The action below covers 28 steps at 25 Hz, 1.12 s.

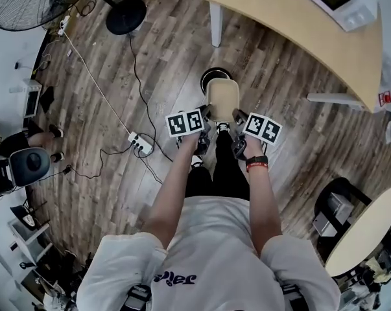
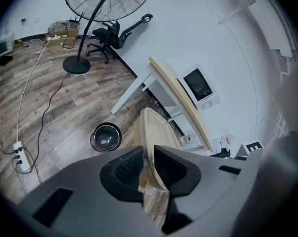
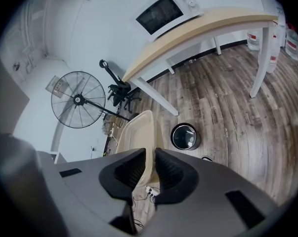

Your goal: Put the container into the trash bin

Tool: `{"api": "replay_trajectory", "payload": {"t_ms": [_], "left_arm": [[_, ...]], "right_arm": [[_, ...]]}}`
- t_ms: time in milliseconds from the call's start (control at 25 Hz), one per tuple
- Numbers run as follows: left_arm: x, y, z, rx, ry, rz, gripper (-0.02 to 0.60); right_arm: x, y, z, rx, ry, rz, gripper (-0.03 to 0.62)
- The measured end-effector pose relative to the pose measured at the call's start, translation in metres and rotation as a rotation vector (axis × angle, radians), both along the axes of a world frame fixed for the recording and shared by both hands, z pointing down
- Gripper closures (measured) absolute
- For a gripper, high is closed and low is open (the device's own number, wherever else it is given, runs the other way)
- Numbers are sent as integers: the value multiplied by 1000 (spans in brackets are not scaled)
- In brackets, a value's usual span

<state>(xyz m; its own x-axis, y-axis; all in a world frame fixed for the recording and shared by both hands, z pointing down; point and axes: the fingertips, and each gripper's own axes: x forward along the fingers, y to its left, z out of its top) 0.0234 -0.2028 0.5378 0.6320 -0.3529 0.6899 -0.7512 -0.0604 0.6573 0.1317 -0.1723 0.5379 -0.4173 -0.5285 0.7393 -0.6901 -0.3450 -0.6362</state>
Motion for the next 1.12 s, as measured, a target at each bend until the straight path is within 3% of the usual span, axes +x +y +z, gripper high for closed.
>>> {"api": "replay_trajectory", "payload": {"t_ms": [320, 800, 1120], "left_arm": [[-6, -23, 60, -4, 8, 28, 500], [-15, -56, 159, -71, -13, -51, 502], [-23, -69, 224, -105, -37, -55, 502]], "right_arm": [[-6, -26, 58, -4, 4, -12, 519], [-13, -64, 156, -58, 12, -80, 520], [-21, -78, 221, -97, 2, -109, 520]]}}
